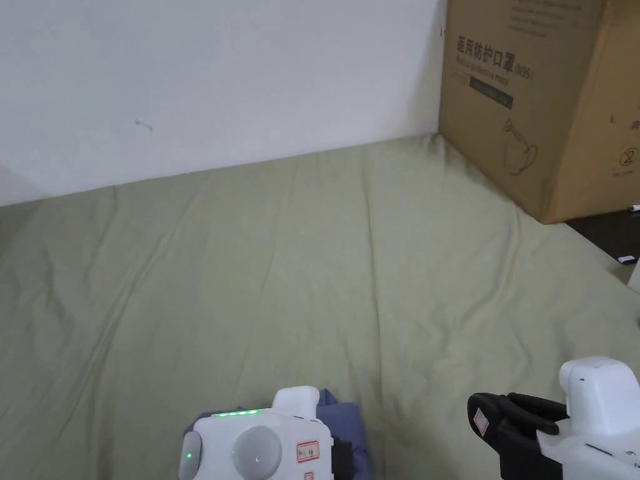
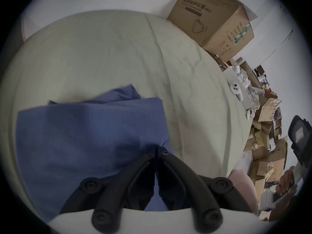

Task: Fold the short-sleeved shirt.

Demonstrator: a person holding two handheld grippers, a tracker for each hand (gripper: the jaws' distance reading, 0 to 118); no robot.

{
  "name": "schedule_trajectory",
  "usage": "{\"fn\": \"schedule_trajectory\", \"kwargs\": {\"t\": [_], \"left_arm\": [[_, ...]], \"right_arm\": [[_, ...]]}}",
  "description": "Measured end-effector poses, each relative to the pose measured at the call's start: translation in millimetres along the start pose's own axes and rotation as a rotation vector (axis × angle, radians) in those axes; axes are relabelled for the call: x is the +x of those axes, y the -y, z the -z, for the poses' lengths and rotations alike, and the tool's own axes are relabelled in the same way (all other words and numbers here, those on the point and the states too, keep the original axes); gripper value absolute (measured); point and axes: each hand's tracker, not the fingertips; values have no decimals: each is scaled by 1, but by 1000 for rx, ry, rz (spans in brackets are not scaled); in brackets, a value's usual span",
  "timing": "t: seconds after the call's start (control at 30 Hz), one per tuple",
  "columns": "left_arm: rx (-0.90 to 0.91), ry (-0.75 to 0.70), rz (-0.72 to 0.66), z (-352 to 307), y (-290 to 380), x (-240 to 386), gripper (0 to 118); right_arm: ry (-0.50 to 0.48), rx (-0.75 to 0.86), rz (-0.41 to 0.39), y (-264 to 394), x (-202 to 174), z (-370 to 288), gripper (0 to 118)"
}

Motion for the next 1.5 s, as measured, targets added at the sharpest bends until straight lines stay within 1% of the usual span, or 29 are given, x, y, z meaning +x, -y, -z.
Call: {"fn": "schedule_trajectory", "kwargs": {"t": [0.03, 0.1, 0.17, 0.23, 0.3, 0.37, 0.43, 0.5, 0.53, 0.57, 0.63, 0.67, 0.7, 0.73, 0.77, 0.8, 0.87, 0.9, 0.93, 1.03, 1.1, 1.13, 1.23, 1.3, 1.33, 1.4, 1.43, 1.47, 1.5], "left_arm": [[-3, 31, -24, 4, 0, 0, 5], [-15, 139, -120, 7, -2, -4, 5], [2, 281, -222, -2, 0, -14, 5], [103, 315, -227, -25, 6, -14, 5], [249, 251, -130, -65, 12, -9, 5], [389, 170, -39, -113, 18, -3, 5], [561, 78, 17, -164, 29, 4, 5], [737, 4, 69, -209, 44, 9, 5], [819, -66, 96, -230, 52, 13, 5], [899, -169, 117, -247, 62, 18, 5], [1048, -347, 149, -269, 84, 26, 5], [1125, -415, 177, -276, 95, 29, 5], [1180, -468, 220, -279, 105, 30, 4], [1225, -545, 266, -279, 117, 32, 4], [1215, -649, 285, -278, 127, 35, 3], [1211, -718, 270, -276, 136, 35, 3], [1218, -729, 206, -276, 152, 34, 2], [1221, -711, 155, -277, 160, 32, 2], [1220, -684, 139, -276, 162, 30, 2], [1171, -731, 155, -271, 159, 27, 2], [1168, -713, 120, -272, 157, 25, 2], [1178, -694, 96, -273, 157, 24, 2], [1183, -691, 91, -271, 155, 23, 2], [1150, -674, 89, -277, 151, 21, 2], [1140, -629, 99, -282, 150, 19, 2], [1121, -594, 120, -286, 147, 13, 2], [1088, -587, 129, -285, 143, 9, 2], [1044, -581, 128, -284, 140, 3, 3], [1001, -574, 118, -281, 136, -2, 3]], "right_arm": [[0, 0, 0, 0, 0, 0, 0], [-17, -2, 22, 0, 0, 0, 0], [-48, 2, 70, -1, 0, 0, 0], [-77, 4, 102, -4, -2, -1, 0], [-101, 13, 110, -9, -6, -5, 0], [-93, 20, 93, -21, -15, -11, 0], [-64, 102, 34, -32, -26, -22, 0], [-68, 221, -24, -43, -40, -37, 0], [-68, 296, -61, -49, -48, -45, 0], [-32, 383, -94, -52, -59, -53, 0], [133, 569, -178, -51, -81, -65, 0], [149, 680, -211, -46, -86, -69, 0], [150, 755, -230, -42, -89, -70, 0], [175, 801, -247, -37, -92, -68, 0], [237, 808, -265, -34, -96, -66, 0], [296, 773, -265, -31, -100, -64, 0], [271, 720, -207, -26, -97, -63, 0], [267, 699, -177, -22, -96, -63, 0], [289, 685, -172, -18, -95, -64, 0], [300, 657, -169, -14, -87, -66, 0], [315, 643, -161, -15, -84, -67, 0], [318, 645, -147, -16, -82, -68, 0], [320, 659, -107, -19, -79, -72, 0], [295, 646, -97, -26, -78, -69, 0], [236, 595, -105, -34, -75, -62, 0], [78, 422, -118, -50, -68, -41, 0], [-14, 300, -113, -56, -63, -24, 0], [-132, 161, -81, -59, -56, -2, 0], [-213, 50, -22, -59, -50, 20, 0]]}}
